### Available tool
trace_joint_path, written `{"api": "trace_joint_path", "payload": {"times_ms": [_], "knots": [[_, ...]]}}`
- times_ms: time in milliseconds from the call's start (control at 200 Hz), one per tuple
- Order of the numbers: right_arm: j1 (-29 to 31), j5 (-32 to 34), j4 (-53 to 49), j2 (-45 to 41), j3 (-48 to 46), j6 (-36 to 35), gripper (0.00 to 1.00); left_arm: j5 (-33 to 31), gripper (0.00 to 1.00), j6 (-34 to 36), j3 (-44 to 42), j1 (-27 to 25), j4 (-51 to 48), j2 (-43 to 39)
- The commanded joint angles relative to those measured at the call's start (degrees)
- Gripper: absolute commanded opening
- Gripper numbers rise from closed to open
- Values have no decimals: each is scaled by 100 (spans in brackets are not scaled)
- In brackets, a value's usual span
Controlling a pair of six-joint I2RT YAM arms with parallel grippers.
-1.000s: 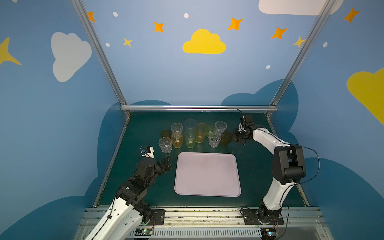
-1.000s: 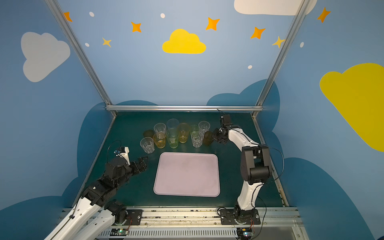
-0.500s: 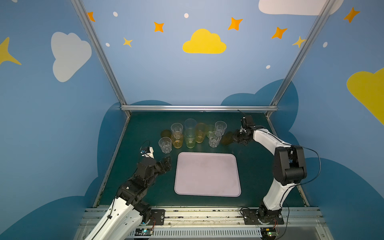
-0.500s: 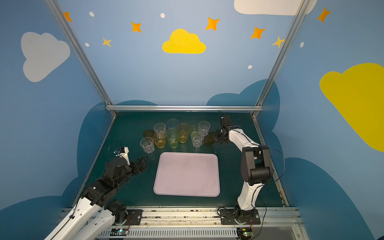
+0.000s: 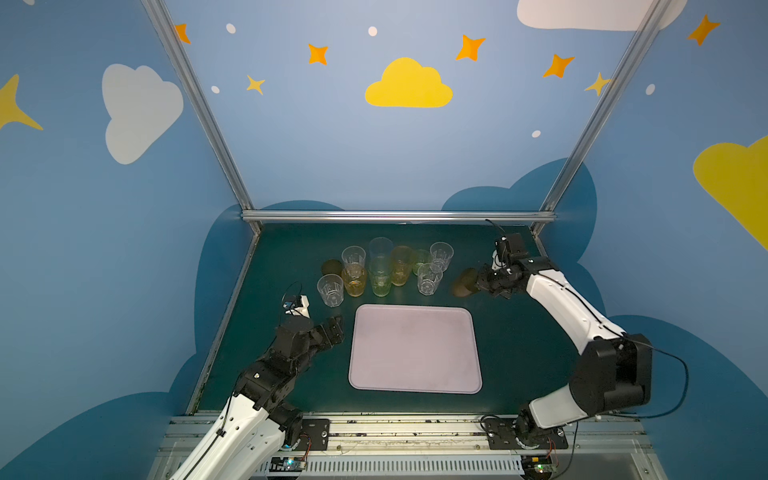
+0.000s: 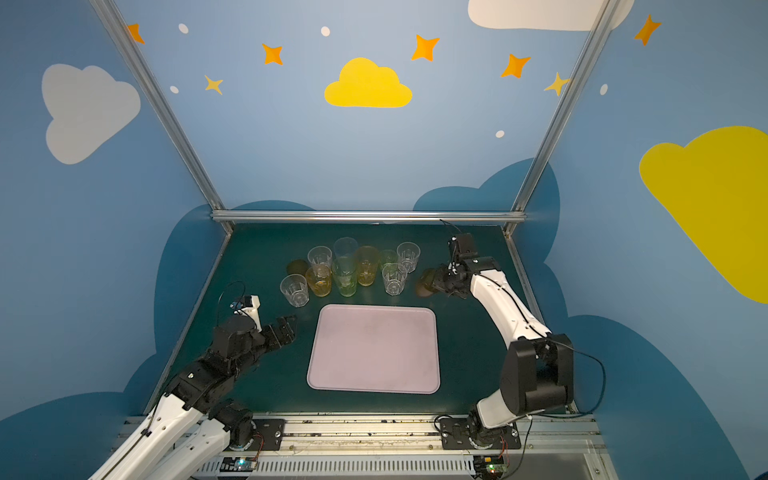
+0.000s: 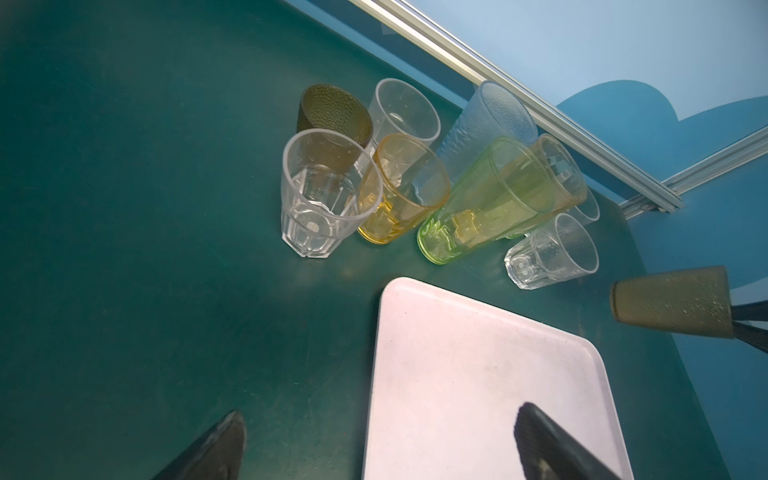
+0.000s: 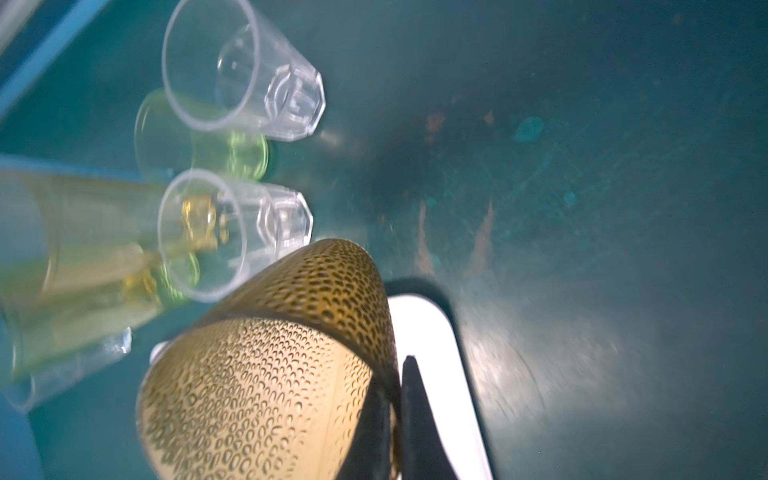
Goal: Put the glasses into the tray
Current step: 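Lift the amber textured cup and carry it over the tray's near corner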
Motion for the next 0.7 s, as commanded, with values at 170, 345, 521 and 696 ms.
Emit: {"api": "trace_joint_path", "payload": {"times_ms": [170,345,521,696], "knots": [[509,184,-1233,-1037,-801,-112,0,302,100,-147,32,-18,187,125],[1101,259,-1564,-1805,-1356,410,0,432,100,-152,85,-23,262,192],[1730,720,-2132,-2153,-1642,761,0,581,100,-158,128,-30,398,365],[2181,897,-2375,-2632,-2067,1297,0,675,100,-165,191,-63,350,473]]}}
